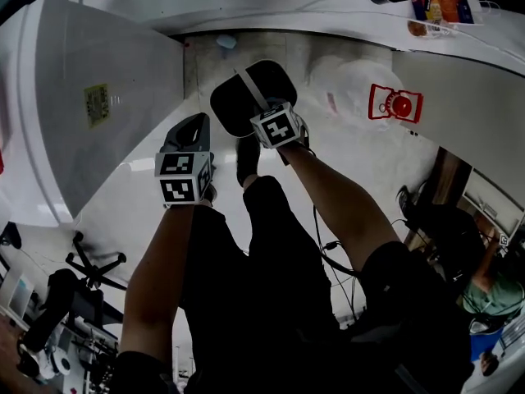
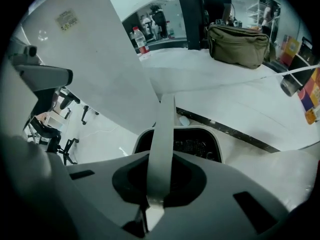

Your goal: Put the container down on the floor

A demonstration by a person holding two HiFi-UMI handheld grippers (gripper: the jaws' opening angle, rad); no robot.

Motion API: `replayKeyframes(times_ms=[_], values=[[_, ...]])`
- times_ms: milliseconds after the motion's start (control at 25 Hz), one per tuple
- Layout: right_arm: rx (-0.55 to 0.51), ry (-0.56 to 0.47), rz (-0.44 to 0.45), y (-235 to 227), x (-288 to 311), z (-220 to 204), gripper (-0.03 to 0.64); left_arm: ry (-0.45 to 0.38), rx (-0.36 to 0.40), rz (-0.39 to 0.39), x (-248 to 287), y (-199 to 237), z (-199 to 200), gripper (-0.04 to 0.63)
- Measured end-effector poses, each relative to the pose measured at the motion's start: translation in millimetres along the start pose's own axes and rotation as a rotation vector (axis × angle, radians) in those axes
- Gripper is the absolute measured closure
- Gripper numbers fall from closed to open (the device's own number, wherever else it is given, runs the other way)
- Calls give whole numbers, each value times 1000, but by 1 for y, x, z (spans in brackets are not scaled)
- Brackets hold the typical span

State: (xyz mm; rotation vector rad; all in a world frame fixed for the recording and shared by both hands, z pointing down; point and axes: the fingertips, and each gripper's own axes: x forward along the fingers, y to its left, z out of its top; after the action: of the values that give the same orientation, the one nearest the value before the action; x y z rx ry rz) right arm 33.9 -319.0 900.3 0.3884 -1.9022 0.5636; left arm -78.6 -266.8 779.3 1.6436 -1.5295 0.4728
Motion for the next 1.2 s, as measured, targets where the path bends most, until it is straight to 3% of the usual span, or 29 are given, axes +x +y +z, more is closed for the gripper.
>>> replayKeyframes(times_ms=[360,720,960,1200], values=[[18,26,-3,-5,51,10,597,21,-5,36,18,33,-21,586],[29,-1,21,7,86,40,597,20,-46,16,20,44,-29,586],[37,-55,8,11,90,39,597,8,-67,-6,23,45,-34,586],[29,-15,-11,15,87,11,597,35,-62,-16,22,44,-44,586]])
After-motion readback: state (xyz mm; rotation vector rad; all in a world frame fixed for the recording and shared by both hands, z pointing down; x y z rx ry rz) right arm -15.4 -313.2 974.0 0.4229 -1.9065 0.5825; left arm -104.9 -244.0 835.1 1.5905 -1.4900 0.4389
